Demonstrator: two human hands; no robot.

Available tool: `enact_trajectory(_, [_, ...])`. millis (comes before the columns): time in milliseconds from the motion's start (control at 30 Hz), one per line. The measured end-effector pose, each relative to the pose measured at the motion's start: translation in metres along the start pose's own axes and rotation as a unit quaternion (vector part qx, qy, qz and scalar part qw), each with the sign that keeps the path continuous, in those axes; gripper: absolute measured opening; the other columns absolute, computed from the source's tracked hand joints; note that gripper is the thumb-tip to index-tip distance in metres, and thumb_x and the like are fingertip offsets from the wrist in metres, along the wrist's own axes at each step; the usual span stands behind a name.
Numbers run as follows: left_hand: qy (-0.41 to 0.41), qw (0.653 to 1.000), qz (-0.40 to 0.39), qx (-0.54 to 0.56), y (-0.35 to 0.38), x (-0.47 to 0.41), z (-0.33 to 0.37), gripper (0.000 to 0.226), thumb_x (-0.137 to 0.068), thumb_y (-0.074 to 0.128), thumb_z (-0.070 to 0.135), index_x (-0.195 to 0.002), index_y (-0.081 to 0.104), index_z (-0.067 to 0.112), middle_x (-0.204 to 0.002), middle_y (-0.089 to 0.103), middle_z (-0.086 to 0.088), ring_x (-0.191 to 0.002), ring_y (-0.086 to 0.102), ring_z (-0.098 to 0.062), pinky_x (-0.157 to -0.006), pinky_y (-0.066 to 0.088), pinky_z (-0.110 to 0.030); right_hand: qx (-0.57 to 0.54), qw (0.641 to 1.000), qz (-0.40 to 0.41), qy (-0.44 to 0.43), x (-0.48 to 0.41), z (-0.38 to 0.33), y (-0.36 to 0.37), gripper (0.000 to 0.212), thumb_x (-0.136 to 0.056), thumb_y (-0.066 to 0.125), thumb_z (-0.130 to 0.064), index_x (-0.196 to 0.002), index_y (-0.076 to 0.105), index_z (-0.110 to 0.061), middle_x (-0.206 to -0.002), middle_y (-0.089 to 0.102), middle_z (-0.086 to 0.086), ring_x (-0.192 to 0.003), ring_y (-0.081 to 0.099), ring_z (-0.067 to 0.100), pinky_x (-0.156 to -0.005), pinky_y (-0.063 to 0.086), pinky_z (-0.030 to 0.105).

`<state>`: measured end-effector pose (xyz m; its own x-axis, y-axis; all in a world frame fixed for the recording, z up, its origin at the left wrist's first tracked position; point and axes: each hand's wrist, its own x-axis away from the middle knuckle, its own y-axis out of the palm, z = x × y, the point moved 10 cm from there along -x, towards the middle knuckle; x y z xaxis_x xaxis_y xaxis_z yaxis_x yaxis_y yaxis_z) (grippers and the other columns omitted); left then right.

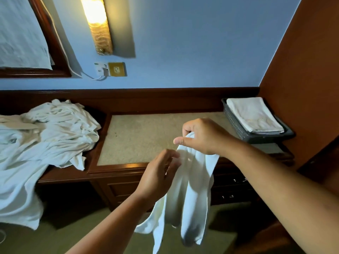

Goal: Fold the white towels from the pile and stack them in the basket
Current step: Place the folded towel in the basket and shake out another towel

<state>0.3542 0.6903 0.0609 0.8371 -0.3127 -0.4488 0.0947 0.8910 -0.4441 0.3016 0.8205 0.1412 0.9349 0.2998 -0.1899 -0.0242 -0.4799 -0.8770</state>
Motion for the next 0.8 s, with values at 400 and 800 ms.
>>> enact_trajectory(400, [-0.061, 0.99, 0.115, 0.045, -0.013, -0.003, -0.007, 0.023, -0.099, 0.062, 0.018, -0.104, 0.046, 0.034, -0.097, 0.061, 0.022, -0.081, 0.063, -0.007, -0.067, 0.054, -0.025, -0.012, 0.998, 0.045, -0.046, -0.009, -0.027, -0.012, 0.05, -0.08, 0.072, -0.061, -0.062, 0.05, -0.02, -0.054, 0.05, -0.005, -0.05, 0.041, 0.01, -0.051, 0.036, 0.03])
enact_trajectory(800, [-0.088, 0.978, -0.047, -0.182, 0.001, 0.032, -0.101, 0.022, -0.101, 0.054, 0.036, -0.108, 0.067, 0.02, -0.106, 0.067, 0.0, -0.093, 0.065, -0.027, -0.079, 0.05, -0.036, 0.012, 0.99, 0.137, -0.042, -0.025, -0.027, -0.06, 0.04, -0.081, 0.074, -0.054, -0.067, 0.059, -0.02, -0.06, 0.056, -0.009, -0.059, 0.051, 0.007, -0.057, 0.039, 0.029])
